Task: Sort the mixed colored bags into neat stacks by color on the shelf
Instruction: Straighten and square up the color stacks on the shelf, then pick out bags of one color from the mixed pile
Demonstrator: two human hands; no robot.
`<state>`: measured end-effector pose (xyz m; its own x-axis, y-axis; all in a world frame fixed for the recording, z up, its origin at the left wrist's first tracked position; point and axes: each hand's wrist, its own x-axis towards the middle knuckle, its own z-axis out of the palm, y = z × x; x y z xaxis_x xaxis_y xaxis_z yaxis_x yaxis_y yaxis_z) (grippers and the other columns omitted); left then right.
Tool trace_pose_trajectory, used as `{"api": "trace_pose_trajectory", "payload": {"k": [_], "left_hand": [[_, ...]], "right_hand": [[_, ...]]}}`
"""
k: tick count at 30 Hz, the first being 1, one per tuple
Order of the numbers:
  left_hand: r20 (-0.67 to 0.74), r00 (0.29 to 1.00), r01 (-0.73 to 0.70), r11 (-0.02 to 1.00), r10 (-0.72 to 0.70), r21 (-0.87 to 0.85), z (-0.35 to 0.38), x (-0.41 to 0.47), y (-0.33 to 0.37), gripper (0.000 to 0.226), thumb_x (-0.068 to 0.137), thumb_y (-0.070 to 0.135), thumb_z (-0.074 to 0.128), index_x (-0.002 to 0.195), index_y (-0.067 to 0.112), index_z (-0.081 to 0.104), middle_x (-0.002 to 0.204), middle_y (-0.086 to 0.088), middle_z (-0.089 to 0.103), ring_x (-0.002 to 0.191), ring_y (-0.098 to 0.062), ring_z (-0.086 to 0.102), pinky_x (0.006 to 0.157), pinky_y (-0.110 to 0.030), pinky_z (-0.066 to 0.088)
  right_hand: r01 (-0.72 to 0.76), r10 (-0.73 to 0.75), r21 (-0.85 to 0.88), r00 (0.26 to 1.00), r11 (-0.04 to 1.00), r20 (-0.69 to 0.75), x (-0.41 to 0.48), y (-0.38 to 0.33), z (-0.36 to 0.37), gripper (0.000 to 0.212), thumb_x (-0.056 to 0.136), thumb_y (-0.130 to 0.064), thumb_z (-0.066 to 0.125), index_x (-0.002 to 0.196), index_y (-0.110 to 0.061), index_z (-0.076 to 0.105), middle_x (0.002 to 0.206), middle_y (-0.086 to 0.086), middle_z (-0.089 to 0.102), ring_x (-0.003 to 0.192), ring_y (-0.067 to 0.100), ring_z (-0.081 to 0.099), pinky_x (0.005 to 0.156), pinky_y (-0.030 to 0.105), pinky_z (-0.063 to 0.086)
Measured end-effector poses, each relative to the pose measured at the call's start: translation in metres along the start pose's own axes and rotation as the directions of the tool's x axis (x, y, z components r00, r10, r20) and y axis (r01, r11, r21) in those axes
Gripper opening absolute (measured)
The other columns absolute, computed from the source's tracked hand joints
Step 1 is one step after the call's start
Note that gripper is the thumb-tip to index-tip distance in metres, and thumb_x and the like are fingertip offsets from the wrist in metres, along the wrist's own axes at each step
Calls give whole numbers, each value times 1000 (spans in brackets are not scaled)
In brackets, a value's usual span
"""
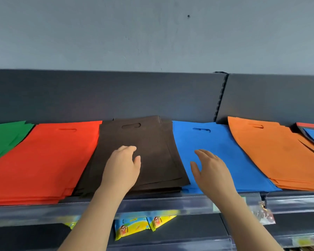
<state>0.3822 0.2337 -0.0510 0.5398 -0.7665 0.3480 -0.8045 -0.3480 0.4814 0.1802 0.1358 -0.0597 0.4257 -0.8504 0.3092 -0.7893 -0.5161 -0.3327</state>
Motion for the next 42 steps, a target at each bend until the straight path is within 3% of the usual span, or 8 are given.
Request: {"api": "trace_pose_trajectory", "payload": {"k": [9,22,35,42], "left_hand": [[89,978,-184,979,191,-89,48,-27,103,41,98,33,46,137,22,49,136,8,52,124,-10,47,99,-23,39],[175,941,-251,944,290,-214,165,-57,294,40,98,35,46,135,21,51,134,7,53,124,-11,46,99,-24,38],[314,870,-324,921,380,-216,257,-36,396,40,97,35,46,133,19,52,132,3,55,121,-13,49,99,-27,43],[358,827,-347,895,433,-281,294,-19,450,41,97,33,47,135,18,51,133,1,55,121,-13,51,99,-27,44]], "right_hand": [[-93,92,-16,994,996,-56,-21,90,-40,46,96,-32,49,138,-13,46,141,0,49,128,20,46,106,32,35],[-220,210,-133,974,967,-81,-42,294,-123,47,95,-34,49,138,-14,46,140,0,50,129,21,44,109,33,33],[-360,347,-206,933,910,-97,-24,423,-151,29,96,-30,47,113,-10,58,112,2,64,105,22,56,99,30,36],[-443,429,-249,896,861,-111,-12,483,-168,37,99,-33,40,127,-12,53,130,0,57,119,22,49,105,29,30]]}}
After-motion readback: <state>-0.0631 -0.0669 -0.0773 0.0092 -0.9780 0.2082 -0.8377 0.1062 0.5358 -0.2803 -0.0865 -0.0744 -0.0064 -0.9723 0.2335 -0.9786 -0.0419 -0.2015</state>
